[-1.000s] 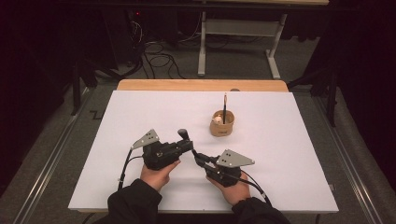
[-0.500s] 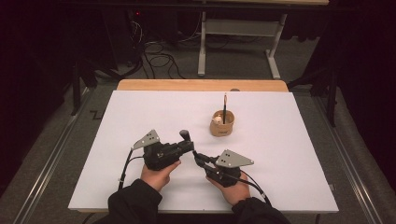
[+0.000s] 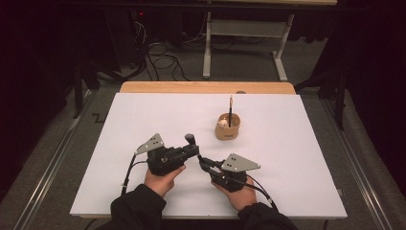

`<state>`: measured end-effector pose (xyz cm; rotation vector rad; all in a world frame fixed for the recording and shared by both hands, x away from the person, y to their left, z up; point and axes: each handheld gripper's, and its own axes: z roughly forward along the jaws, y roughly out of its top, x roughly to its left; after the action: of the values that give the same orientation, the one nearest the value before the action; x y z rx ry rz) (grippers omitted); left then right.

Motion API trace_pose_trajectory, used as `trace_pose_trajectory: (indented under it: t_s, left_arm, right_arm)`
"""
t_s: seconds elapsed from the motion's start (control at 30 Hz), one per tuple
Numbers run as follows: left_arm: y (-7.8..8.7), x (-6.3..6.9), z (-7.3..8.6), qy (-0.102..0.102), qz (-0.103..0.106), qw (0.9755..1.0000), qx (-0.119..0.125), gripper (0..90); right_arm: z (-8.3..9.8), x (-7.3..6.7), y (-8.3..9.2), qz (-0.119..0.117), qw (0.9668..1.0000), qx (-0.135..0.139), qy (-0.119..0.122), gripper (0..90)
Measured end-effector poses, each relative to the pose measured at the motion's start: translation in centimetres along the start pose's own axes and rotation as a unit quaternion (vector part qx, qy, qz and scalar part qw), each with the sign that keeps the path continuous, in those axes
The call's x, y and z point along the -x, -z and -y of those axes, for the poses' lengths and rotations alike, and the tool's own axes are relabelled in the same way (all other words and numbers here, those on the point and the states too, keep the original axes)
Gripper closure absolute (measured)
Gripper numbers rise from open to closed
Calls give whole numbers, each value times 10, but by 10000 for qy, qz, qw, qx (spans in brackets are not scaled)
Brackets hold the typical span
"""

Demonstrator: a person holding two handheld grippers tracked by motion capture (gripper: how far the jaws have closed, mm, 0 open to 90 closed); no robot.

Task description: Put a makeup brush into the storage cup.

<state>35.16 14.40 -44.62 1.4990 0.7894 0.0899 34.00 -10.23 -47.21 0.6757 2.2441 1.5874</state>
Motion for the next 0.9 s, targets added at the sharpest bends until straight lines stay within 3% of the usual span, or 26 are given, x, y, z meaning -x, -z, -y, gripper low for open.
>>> trace_pose_trajectory:
  t_s: [0.37,0.57,0.9]
  left_arm:
    - [-1,3,0,-88,57,9999,3,786]
    - [1,4,-1,-179,-47,9998,5,786]
    - [1,9,-4,-495,-315,9981,-163,786]
  right_arm:
    - [0,1,0,3,10000,-15,-66,714]
    - [0,1,0,19,9999,-28,-124,643]
    - [-1,0,0,58,9999,-27,-129,543]
